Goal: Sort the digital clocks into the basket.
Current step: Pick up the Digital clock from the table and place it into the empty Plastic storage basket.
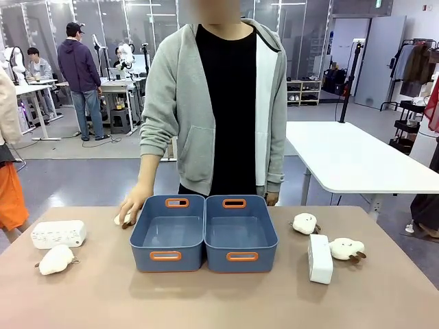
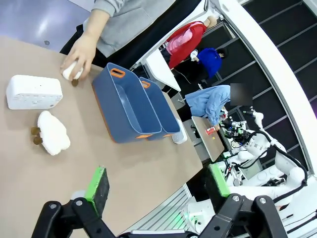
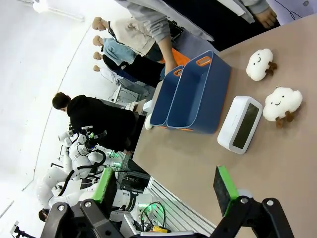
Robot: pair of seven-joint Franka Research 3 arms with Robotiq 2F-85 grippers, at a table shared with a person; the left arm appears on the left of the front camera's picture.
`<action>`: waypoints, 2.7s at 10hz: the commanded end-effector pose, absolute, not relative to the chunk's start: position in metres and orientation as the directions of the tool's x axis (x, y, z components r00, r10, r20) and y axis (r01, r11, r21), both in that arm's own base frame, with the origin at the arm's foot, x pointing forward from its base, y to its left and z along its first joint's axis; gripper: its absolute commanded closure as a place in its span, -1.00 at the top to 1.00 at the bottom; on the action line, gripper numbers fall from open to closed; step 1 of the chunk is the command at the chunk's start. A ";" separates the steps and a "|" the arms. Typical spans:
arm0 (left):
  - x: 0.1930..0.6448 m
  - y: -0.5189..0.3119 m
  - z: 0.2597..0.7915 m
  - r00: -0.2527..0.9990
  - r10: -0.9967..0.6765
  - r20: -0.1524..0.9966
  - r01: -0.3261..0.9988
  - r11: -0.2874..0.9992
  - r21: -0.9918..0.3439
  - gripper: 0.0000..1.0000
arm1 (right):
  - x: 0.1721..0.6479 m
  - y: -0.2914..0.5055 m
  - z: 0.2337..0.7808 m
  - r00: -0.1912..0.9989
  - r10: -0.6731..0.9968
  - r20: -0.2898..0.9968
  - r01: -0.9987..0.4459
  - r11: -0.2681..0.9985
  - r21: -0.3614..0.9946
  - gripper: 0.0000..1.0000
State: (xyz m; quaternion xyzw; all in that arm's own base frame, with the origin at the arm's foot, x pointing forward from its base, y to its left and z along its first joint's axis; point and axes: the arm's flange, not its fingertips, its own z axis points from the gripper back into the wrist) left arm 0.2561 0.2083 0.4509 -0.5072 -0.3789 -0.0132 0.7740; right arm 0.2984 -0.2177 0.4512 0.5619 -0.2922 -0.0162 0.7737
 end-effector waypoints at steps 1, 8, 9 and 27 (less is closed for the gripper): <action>0.256 0.211 0.452 0.697 0.371 0.613 0.429 0.469 -0.772 1.00 | 0.298 -0.217 0.453 0.829 -0.351 0.435 -0.306 0.365 0.879 1.00; 0.256 0.211 0.452 0.697 0.371 0.613 0.429 0.469 -0.772 1.00 | 0.299 -0.217 0.451 0.829 -0.352 0.434 -0.303 0.368 0.879 1.00; 0.256 0.211 0.452 0.697 0.371 0.613 0.429 0.469 -0.772 1.00 | 0.314 -0.185 0.469 0.838 -0.364 0.407 -0.159 0.551 0.819 1.00; 0.256 0.211 0.452 0.697 0.371 0.613 0.429 0.469 -0.772 1.00 | 0.443 0.093 0.329 0.952 -0.228 0.204 0.202 0.969 0.139 1.00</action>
